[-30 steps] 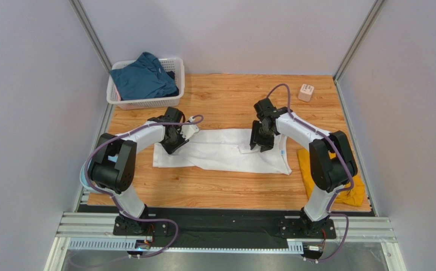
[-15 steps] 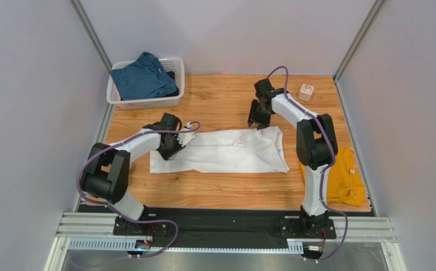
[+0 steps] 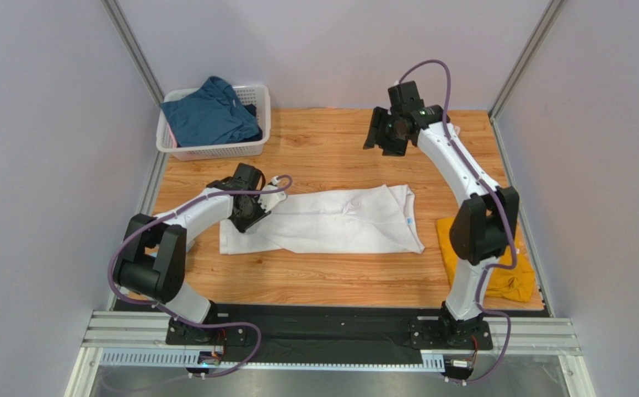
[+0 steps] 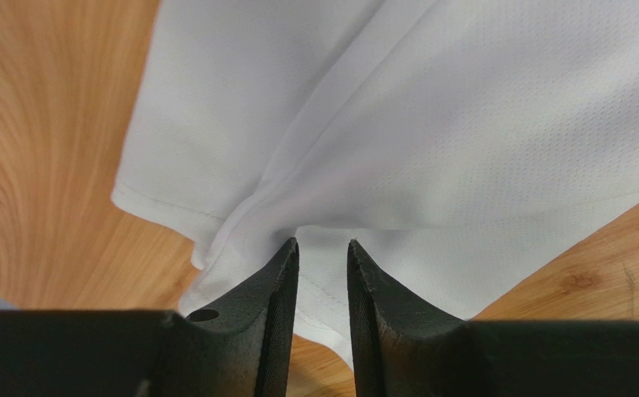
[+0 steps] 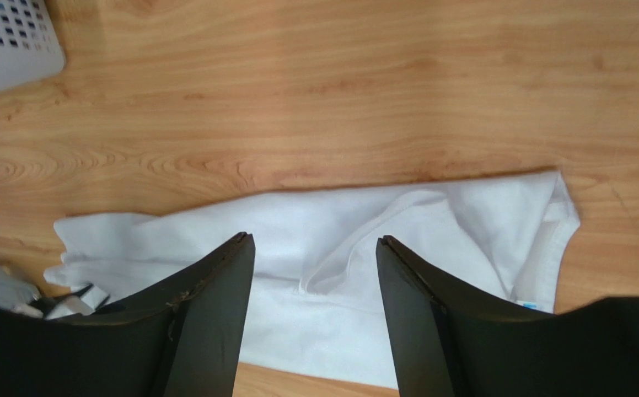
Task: Fold and stack the t-shirts
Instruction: Rotate the tshirt 90 degrees
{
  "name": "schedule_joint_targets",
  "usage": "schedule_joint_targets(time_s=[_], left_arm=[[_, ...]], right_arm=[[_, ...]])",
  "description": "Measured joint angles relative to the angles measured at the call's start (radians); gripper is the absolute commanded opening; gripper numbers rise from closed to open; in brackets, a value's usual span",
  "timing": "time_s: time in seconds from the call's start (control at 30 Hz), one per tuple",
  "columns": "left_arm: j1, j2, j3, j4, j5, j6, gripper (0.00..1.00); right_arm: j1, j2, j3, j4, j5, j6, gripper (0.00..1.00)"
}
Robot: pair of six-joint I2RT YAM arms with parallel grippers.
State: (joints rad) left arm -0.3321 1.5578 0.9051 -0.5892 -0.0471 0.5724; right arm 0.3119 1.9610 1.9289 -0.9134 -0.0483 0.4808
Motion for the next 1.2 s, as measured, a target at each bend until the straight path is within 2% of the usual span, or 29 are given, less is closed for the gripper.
schedule_joint_targets(time_s=[0.17, 0.27, 0.4, 0.47, 0.7, 0.83, 0.93, 1.2], left_arm=[[0.000, -0.019, 0.091, -0.031, -0.006, -0.011, 0.35], [0.000, -0.023, 0.171, -0.041, -0.005, -0.018, 0.35], [0.000, -0.029, 0.232, -0.043, -0.005, -0.021, 0.35], [0.000, -0.029, 0.235, -0.047, -0.005, -0.021, 0.35], [0.000, -0.025, 0.197, -0.067, -0.003, -0.021, 0.35], [0.000, -0.024, 0.187, -0.074, -0.003, -0.018, 0.35], [0.000, -0.022, 0.186, -0.072, -0.002, -0.018, 0.35], [-0.003, 0.080, 0.183, -0.067, -0.013, -0.009, 0.35]], right_arm=[[0.012, -0.222, -0.391, 0.036, -0.060, 0.040, 0.54], [0.021, -0.241, -0.537, 0.040, -0.059, 0.053, 0.50], [0.023, -0.240, -0.640, 0.019, -0.039, 0.072, 0.45], [0.023, -0.240, -0.655, 0.005, -0.021, 0.082, 0.41], [0.023, -0.199, -0.653, -0.033, 0.031, 0.120, 0.38], [0.023, -0.088, -0.611, -0.080, 0.066, 0.132, 0.56], [0.027, -0.020, -0.576, -0.100, 0.095, 0.136, 0.63], [0.027, 0.021, -0.533, -0.137, 0.111, 0.136, 0.66]])
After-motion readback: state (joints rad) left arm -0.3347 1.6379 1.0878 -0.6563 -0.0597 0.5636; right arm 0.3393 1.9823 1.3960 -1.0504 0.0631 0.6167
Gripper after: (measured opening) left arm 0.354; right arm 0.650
